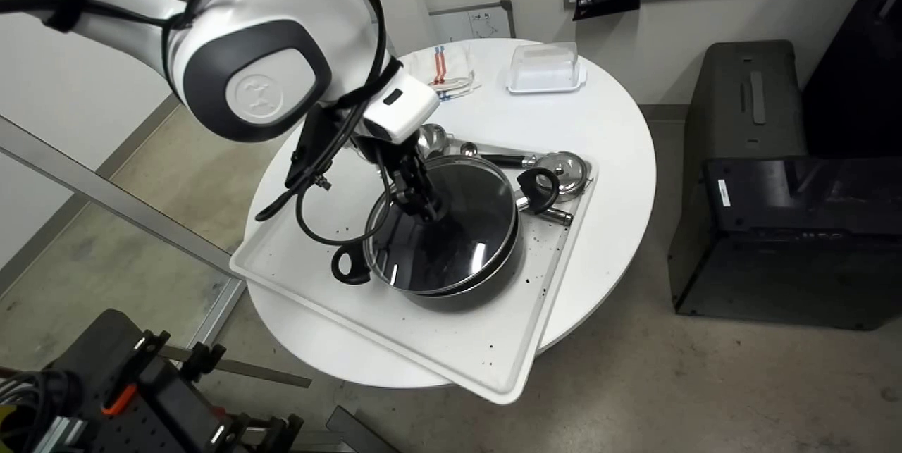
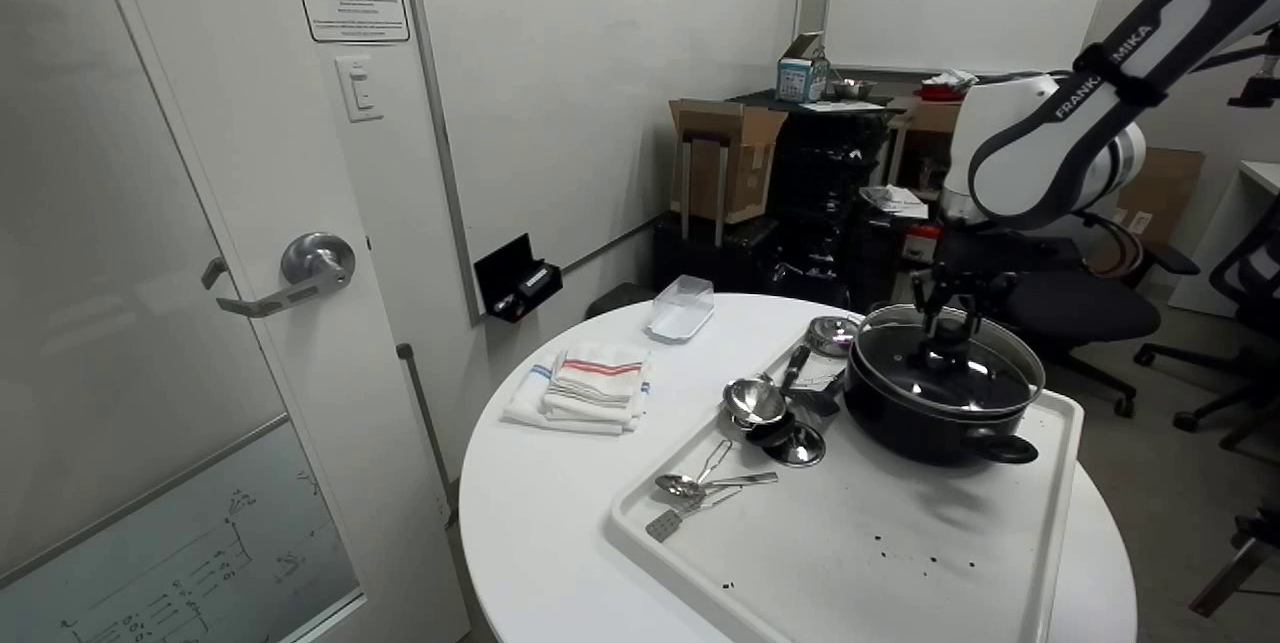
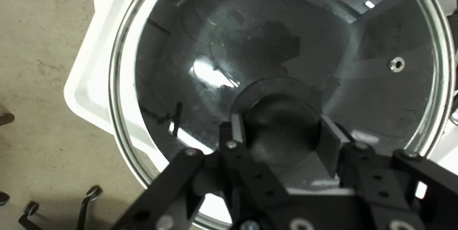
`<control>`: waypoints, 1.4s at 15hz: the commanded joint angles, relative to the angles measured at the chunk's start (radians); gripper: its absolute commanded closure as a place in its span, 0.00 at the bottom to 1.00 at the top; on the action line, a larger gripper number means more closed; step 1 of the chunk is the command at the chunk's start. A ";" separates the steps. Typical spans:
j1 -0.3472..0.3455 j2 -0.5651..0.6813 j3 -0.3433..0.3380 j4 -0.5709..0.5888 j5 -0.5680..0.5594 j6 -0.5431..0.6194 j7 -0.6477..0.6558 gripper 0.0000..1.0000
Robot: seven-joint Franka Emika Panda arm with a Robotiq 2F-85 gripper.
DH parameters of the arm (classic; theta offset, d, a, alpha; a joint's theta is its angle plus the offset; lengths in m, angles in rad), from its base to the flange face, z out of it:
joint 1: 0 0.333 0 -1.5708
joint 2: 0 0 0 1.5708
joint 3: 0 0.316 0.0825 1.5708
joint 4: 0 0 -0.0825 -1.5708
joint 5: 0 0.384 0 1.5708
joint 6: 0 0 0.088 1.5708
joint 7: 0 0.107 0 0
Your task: Put the lid on the pot
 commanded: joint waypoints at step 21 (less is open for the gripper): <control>-0.018 0.047 0.026 0.094 0.044 -0.068 0.004 0.75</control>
